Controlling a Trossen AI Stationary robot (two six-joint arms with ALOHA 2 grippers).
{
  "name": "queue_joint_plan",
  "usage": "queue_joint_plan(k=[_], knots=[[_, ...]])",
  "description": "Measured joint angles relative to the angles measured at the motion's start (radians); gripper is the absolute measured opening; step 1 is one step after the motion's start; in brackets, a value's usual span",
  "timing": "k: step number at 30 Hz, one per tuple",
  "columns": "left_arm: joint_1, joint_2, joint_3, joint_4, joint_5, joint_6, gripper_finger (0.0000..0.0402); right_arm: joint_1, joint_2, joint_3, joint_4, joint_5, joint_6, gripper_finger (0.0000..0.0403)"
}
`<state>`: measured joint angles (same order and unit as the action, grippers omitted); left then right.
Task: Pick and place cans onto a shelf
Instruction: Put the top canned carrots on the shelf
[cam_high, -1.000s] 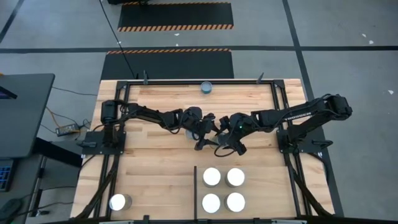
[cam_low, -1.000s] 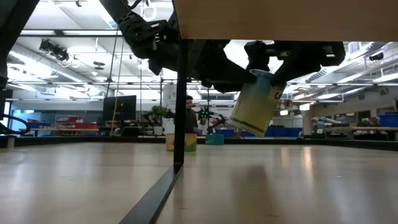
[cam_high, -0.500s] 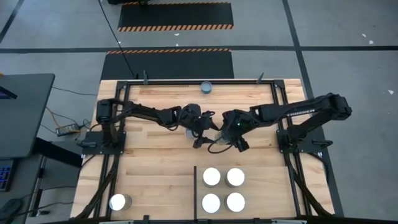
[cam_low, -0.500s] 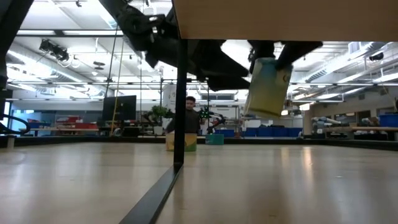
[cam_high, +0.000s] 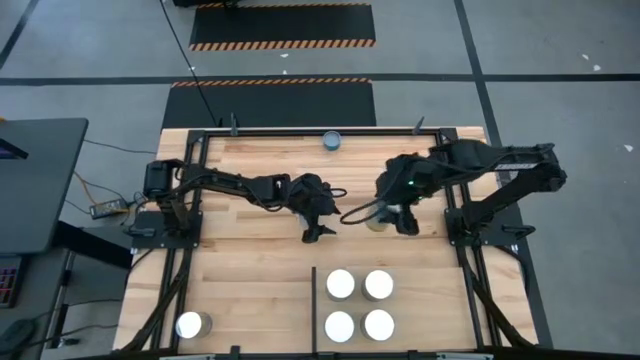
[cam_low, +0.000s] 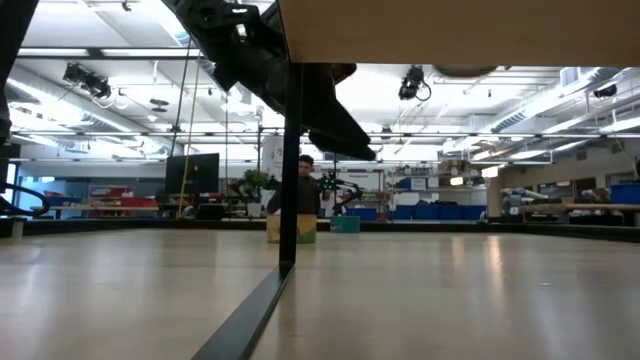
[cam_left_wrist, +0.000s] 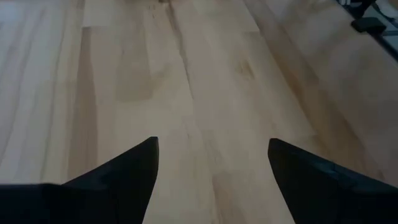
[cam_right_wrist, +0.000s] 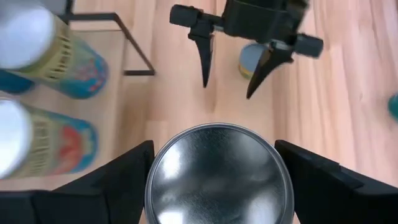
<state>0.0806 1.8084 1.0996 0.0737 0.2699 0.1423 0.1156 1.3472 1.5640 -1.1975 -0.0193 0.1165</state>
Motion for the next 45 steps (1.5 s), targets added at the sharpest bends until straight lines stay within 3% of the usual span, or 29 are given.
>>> queue_joint_plan(k=[7,15,19,24,27,31,45], knots=[[-0.007,0.000,0.001,0.024,-0.001,-0.028,0.0305,0.112,0.000,0.068,-0.162,-0.012,0.293,0.0320],[-0.004,0.000,0.001,0.082,-0.014,-0.020,0.0304,0.321,0.000,0.068,-0.259,-0.049,0.674,0.0320],[0.002,0.000,0.001,0.090,-0.015,-0.019,0.0304,0.465,0.010,0.069,-0.227,0.025,0.840,0.0320],[0.002,0.000,0.001,0.089,-0.015,-0.029,0.0304,0.640,0.044,0.069,-0.220,0.194,0.994,0.0320],[0.001,0.000,0.001,0.083,-0.014,-0.059,0.0304,0.716,0.083,0.069,-0.218,0.286,1.057,0.0320],[0.001,0.000,0.001,0.084,-0.015,-0.087,0.0304,0.764,0.151,0.069,-0.218,0.303,1.084,0.0320],[-0.005,0.001,0.001,0.086,-0.027,-0.179,0.0304,0.769,0.238,0.069,-0.234,0.402,1.133,0.0329]])
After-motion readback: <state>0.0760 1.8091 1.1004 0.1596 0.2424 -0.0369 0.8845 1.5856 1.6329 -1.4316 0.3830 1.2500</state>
